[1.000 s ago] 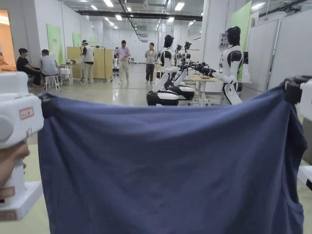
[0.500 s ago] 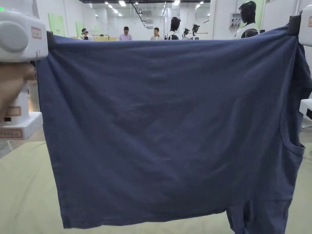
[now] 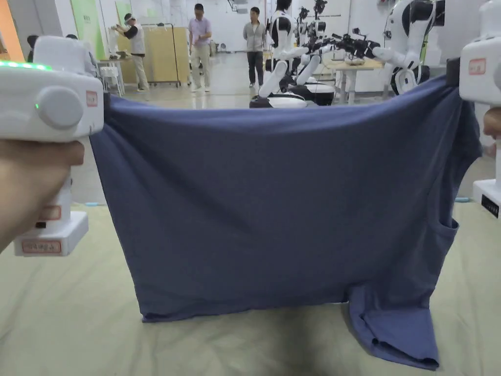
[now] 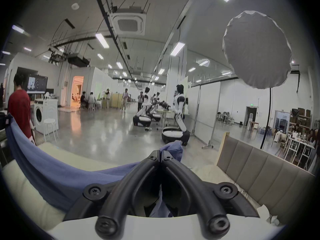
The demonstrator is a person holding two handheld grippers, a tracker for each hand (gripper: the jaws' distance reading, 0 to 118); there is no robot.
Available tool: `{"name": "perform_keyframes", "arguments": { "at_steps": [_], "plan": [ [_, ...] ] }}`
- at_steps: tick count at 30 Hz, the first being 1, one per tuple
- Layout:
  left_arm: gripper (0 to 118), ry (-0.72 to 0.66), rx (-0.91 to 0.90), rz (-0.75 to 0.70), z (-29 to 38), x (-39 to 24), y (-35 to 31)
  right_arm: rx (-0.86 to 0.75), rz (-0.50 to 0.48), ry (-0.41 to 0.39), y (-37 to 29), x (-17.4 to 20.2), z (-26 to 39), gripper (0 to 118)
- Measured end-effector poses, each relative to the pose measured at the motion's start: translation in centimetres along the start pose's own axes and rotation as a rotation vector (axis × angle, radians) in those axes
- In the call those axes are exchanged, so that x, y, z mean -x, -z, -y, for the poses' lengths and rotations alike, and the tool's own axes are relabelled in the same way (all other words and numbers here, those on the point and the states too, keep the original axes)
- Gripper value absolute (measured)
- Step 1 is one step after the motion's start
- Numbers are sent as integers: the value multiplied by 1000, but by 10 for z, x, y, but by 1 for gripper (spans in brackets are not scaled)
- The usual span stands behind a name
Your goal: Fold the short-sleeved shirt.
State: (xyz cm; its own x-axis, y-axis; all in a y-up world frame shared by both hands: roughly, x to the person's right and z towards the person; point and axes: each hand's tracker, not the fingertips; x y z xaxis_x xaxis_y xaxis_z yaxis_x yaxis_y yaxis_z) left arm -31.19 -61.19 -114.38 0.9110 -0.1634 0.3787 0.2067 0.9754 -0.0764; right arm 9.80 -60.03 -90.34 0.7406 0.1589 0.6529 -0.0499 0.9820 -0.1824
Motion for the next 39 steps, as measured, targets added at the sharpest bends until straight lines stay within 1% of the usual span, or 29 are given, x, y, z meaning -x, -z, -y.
{"name": "perform_keyframes", "arguments": {
  "at_steps": [1, 7, 11, 12, 13, 14, 17, 19, 22, 26, 28, 29, 32, 34, 35, 36, 39],
  "plan": [
    [0, -9, 28, 6, 14, -3, 7, 24, -3, -8, 7, 4, 15, 1],
    [0, -14, 145, 31, 93, -21, 24, 148, -25, 4, 29, 17, 100, 1],
    [0, -52, 187, 52, 134, -23, 13, 199, -32, 20, 21, 18, 147, 1],
    [0, -66, 196, 66, 143, -23, 6, 200, -22, 24, 14, 17, 157, 1],
    [0, -70, 204, 71, 149, -22, -3, 195, -21, 37, 7, 15, 165, 1],
    [0, -83, 199, 83, 158, -19, -6, 193, -43, 57, -2, 11, 172, 1],
    [0, -103, 216, 114, 178, -11, -37, 203, -64, 48, -40, 3, 192, 1],
    [0, -158, 237, 136, 190, -4, -58, 197, -76, 52, -66, -4, 201, 1],
    [0, -132, 230, 150, 204, 1, -107, 202, -96, 58, -119, -17, 212, 1],
    [0, -122, 225, 160, 216, 10, -176, 194, -122, 20, -195, -39, 222, 1],
    [0, -132, 227, 170, 222, 18, -207, 204, -134, 23, -226, -54, 230, 1],
    [0, -159, 226, 175, 227, 23, -224, 203, -139, 25, -245, -61, 234, 1],
    [0, -173, 249, 167, 240, 30, -267, 209, -159, 17, -296, -75, 246, 1],
    [0, -207, 266, 160, 247, 34, -294, 220, -174, 4, -325, -83, 256, 1],
    [0, -207, 267, 161, 252, 36, -310, 228, -184, -19, -340, -86, 263, 1],
    [0, -200, 265, 154, 256, 36, -322, 239, -189, -40, -355, -85, 266, 1],
    [0, -162, 277, 154, 274, 36, -357, 263, -216, -56, -390, -91, 285, 1]
  ]
}}
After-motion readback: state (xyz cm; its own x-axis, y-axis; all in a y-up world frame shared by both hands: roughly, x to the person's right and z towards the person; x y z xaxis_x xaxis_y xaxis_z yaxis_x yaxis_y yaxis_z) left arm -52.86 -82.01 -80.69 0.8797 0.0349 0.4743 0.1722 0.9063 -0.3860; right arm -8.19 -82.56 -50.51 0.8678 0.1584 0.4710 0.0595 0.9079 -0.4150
